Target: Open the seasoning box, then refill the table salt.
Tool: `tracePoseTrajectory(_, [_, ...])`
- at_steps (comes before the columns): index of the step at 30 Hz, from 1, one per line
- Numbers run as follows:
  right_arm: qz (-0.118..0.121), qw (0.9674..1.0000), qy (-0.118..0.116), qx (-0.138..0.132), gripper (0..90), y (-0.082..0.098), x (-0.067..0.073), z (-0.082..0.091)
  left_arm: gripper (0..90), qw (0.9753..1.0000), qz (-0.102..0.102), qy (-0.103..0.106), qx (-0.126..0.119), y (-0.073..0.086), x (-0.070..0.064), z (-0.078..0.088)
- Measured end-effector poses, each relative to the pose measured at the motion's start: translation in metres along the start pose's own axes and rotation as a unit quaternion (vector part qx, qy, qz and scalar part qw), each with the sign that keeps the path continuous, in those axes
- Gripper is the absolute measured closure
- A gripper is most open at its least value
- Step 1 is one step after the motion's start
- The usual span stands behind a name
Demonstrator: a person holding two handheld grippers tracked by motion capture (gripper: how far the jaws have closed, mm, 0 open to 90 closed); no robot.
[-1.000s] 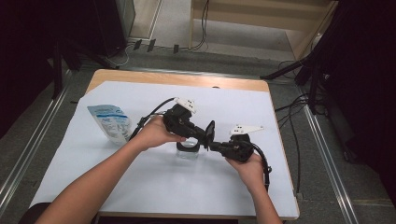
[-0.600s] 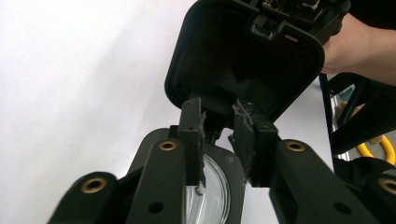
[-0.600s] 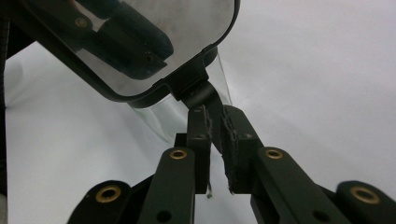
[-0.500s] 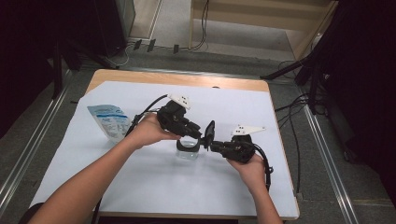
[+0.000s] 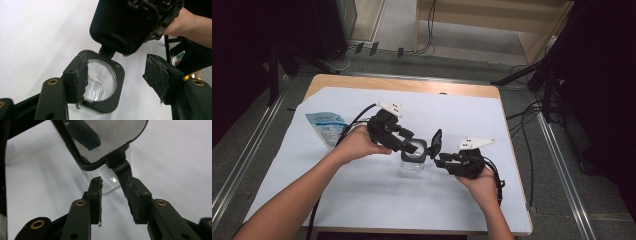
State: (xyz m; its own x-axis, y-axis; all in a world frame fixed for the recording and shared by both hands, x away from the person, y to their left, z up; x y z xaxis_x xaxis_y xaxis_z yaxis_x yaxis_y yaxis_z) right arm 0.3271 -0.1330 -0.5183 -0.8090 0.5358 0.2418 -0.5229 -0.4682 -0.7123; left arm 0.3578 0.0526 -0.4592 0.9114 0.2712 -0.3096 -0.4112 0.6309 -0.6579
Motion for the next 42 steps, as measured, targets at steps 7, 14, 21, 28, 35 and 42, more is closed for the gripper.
tracePoseTrajectory(7, [0.007, 1.0, 0.0, -0.006, 63.5, 0.004, 0.011, 0.005, 34.4, 0.9999, -0.011, -0.012, 0.0, 0.014, -0.004, 0.011])
tracePoseTrajectory(14, [0.017, 0.9998, -0.006, 0.005, 62.4, 0.011, 0.028, 0.002, 34.0, 0.9998, -0.005, -0.02, -0.007, 0.031, -0.004, 0.019])
tracePoseTrajectory(21, [0.022, 0.9997, -0.01, 0.01, 60.7, 0.014, 0.038, -0.004, 35.0, 0.9994, 0.003, -0.033, -0.013, 0.05, -0.003, 0.028])
tracePoseTrajectory(28, [0.017, 0.9998, -0.007, 0.008, 60.7, 0.013, 0.04, -0.007, 36.5, 0.9988, 0.012, -0.045, -0.015, 0.065, 0.0, 0.034])
tracePoseTrajectory(35, [0.013, 0.9997, -0.006, 0.019, 60.5, 0.014, 0.043, -0.012, 37.3, 0.9982, 0.032, -0.049, -0.009, 0.086, 0.005, 0.038])
tracePoseTrajectory(42, [0.017, 0.9996, -0.008, 0.018, 61.0, 0.012, 0.049, -0.015, 37.9, 0.9975, 0.041, -0.058, -0.003, 0.102, 0.007, 0.044])
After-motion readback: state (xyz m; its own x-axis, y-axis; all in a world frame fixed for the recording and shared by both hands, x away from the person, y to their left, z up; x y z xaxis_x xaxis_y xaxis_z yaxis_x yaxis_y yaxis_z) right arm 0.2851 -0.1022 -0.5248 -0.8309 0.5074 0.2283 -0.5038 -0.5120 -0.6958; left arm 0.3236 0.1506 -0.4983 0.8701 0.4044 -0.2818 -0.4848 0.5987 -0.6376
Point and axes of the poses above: each handheld gripper's, and its own axes: z roughly backward along the jaws, y roughly out of its underside, x roughly to its left, the point moved 7 cm from there along -z, roughly forward along the jaws, and after that the axes turned 7 degrees about x, right-handed, at the moved point
